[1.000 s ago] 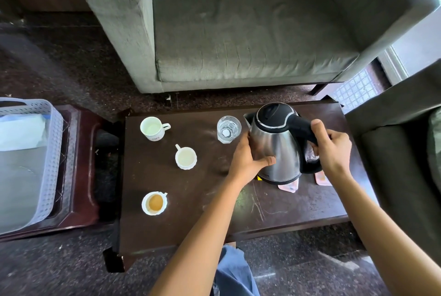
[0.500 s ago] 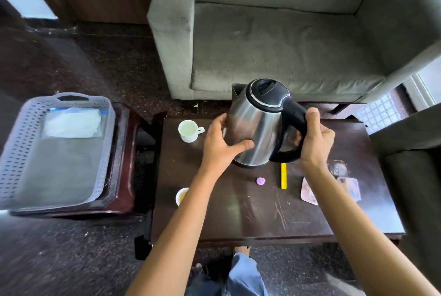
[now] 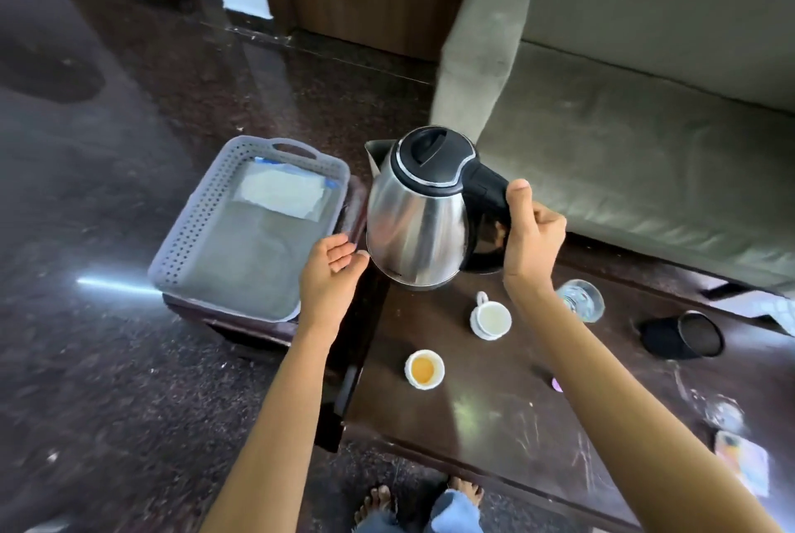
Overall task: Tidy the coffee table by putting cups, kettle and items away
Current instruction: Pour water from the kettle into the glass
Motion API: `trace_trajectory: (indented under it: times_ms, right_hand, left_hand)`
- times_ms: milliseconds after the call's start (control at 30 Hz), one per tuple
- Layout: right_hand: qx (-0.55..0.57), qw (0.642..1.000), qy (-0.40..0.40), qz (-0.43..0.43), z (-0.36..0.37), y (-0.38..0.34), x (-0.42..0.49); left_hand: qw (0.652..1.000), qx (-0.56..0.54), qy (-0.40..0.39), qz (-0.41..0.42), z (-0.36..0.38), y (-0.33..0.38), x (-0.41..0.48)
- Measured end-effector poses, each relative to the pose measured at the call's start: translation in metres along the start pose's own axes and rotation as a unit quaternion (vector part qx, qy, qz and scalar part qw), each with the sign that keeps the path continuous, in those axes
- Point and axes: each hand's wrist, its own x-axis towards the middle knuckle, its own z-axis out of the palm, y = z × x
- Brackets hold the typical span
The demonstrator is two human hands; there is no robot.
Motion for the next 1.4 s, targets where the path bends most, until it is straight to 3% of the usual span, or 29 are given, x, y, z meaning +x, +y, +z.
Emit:
trace_trajectory:
  times_ms: [200,633,800,1200,1400]
  right_hand:
    - [0.039,0.997,-0.053,0.031,0.086,0.011,-0.021]
    - [0.032,0.984,-0.176,0.011,0.210,0.065,-0.065]
    - [0.042,0.976,-0.213,0.014,0.226,0.084,-0.074]
    - [-0.030,0.978,-0.205,0.002,0.219,0.114,-0.084]
    - [-0.032,0.981,-0.188,0.043,0.218,0.120,-0.085]
  left_hand:
    - [0.995,-0.014,0.097,-0.025,-0.063,-0.017,0.013]
    - [0.985,-0.014,0.158,-0.072,-0.139,-0.059,0.018]
    - [0.985,-0.004,0.152,-0.083,-0.142,-0.066,0.014]
    - [0.990,-0.003,0.121,-0.071,-0.121,-0.064,0.013]
    - [0.992,-0.006,0.104,-0.069,-0.111,-0.066,0.015]
